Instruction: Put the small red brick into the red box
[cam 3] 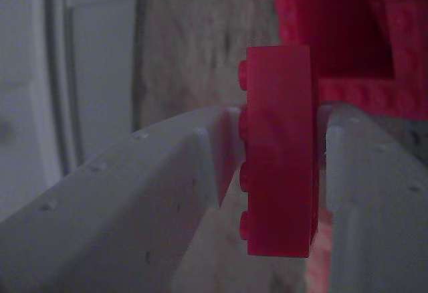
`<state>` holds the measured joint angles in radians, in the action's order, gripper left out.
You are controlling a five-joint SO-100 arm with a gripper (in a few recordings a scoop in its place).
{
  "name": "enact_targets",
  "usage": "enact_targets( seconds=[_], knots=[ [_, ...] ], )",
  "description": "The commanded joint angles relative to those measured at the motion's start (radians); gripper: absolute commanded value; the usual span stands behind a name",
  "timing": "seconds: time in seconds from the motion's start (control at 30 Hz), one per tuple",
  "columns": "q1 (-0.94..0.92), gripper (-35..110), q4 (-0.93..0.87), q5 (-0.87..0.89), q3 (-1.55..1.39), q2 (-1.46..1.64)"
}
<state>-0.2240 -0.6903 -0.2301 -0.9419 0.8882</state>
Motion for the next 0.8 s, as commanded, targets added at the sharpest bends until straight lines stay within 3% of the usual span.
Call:
enact_targets(
  seconds=[0.0,0.63,0.77],
  knots=[
    [-0.04,0,0.044,0.003,0.095,0.034],
    [-0.063,2,0.176,0.012,0.135,-0.074],
    [-0.052,9,0.176,-0.005,0.135,-0.083]
  ],
)
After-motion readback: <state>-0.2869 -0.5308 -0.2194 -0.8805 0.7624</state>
